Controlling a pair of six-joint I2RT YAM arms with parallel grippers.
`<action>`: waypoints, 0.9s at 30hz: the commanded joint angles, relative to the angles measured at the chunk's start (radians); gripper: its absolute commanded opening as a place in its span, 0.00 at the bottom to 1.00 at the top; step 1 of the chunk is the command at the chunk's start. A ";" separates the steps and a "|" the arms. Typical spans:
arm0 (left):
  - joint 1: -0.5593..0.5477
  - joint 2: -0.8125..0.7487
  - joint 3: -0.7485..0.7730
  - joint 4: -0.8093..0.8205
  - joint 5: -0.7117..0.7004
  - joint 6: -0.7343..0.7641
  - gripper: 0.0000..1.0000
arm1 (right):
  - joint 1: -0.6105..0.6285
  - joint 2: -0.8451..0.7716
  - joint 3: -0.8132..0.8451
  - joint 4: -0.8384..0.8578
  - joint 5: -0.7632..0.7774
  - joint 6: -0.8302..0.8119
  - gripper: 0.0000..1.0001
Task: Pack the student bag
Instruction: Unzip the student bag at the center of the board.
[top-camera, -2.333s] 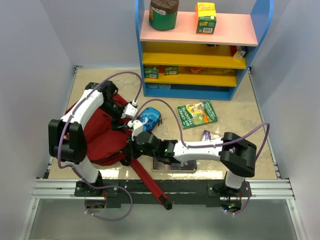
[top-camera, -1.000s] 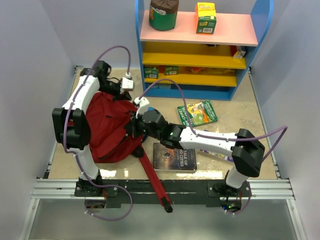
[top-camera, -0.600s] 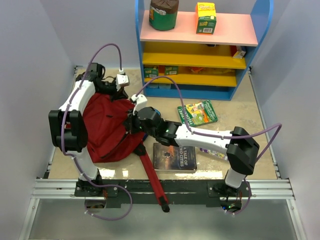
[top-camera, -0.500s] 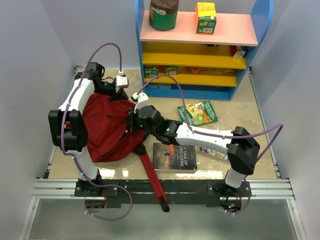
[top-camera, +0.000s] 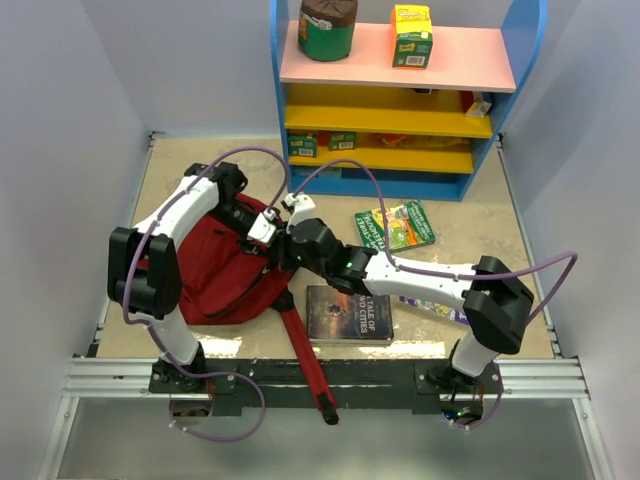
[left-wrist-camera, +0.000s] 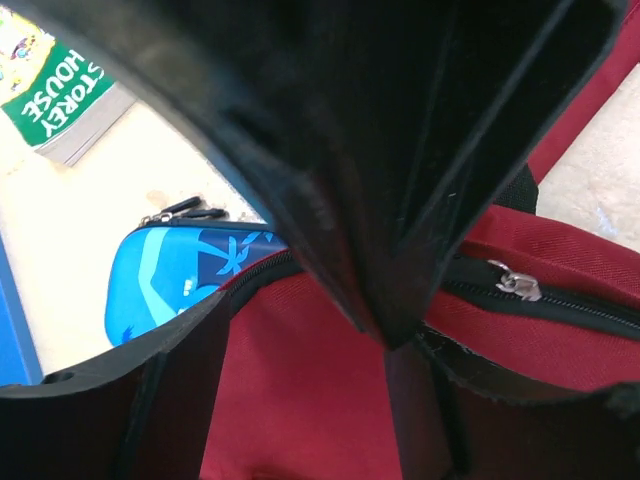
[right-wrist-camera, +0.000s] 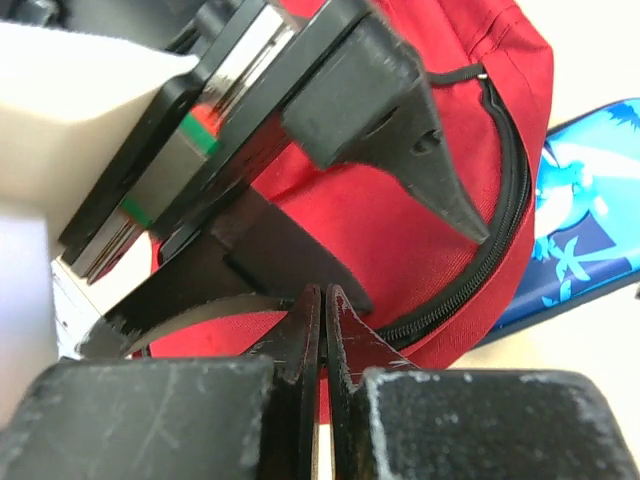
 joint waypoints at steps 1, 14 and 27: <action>-0.009 0.029 -0.007 -0.016 0.055 0.170 0.67 | 0.023 -0.042 -0.030 0.066 -0.015 0.015 0.00; -0.047 0.173 -0.010 -0.015 -0.030 0.223 0.67 | 0.073 -0.113 -0.288 0.253 -0.016 0.050 0.00; -0.060 0.165 0.007 0.151 -0.016 0.171 0.93 | 0.142 -0.094 -0.294 0.305 -0.059 0.012 0.00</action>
